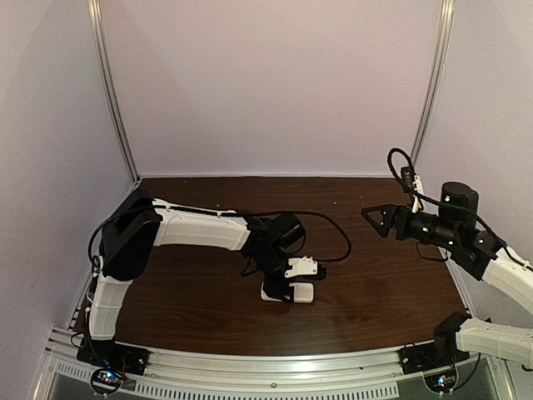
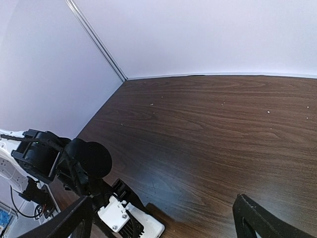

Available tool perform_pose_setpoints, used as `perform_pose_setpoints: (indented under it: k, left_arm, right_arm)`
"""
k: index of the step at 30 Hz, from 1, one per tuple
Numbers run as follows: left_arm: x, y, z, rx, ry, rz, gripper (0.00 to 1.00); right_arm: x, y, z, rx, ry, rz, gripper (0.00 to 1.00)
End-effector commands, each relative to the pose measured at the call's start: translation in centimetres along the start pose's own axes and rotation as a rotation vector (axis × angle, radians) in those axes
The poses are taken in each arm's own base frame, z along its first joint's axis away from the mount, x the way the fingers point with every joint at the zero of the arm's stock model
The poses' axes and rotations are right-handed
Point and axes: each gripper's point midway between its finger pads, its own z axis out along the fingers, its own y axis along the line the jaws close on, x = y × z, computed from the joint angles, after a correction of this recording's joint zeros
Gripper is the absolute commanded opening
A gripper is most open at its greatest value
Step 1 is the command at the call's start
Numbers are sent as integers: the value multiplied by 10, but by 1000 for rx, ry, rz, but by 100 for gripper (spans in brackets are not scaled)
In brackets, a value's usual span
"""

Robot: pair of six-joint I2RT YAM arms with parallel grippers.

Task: Load the batteries into the remote control
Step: Pick up the remote control from the center of the board, then pass from the left arm to the right

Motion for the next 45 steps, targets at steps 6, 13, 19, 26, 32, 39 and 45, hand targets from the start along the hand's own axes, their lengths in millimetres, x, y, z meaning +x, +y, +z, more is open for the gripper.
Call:
perform_pose_setpoints:
  k: [6, 13, 19, 26, 32, 39, 45]
  left_arm:
    - [-54, 7, -65, 38, -245, -32, 32]
    - [-102, 7, -159, 38, -526, 5, 30]
    - [-132, -12, -232, 57, -760, 69, 30]
    - [-144, -38, -275, 148, -944, 123, 31]
    - [-147, -51, -286, 204, -1015, 151, 31]
    - [-147, -57, -291, 247, -1057, 150, 31]
    - [-148, -55, -291, 255, -1081, 133, 31]
  right_arm:
    - [-6, 9, -1, -52, -25, -41, 100]
    - [-17, 48, -4, -257, -45, -108, 96]
    - [-23, 89, -8, -445, -51, -169, 93]
    - [-34, 136, -22, -611, -101, -272, 92]
    - [-38, 171, -27, -722, -130, -328, 92]
    - [-31, 188, -12, -728, -98, -362, 88]
    - [-28, 200, -4, -735, -79, -377, 78]
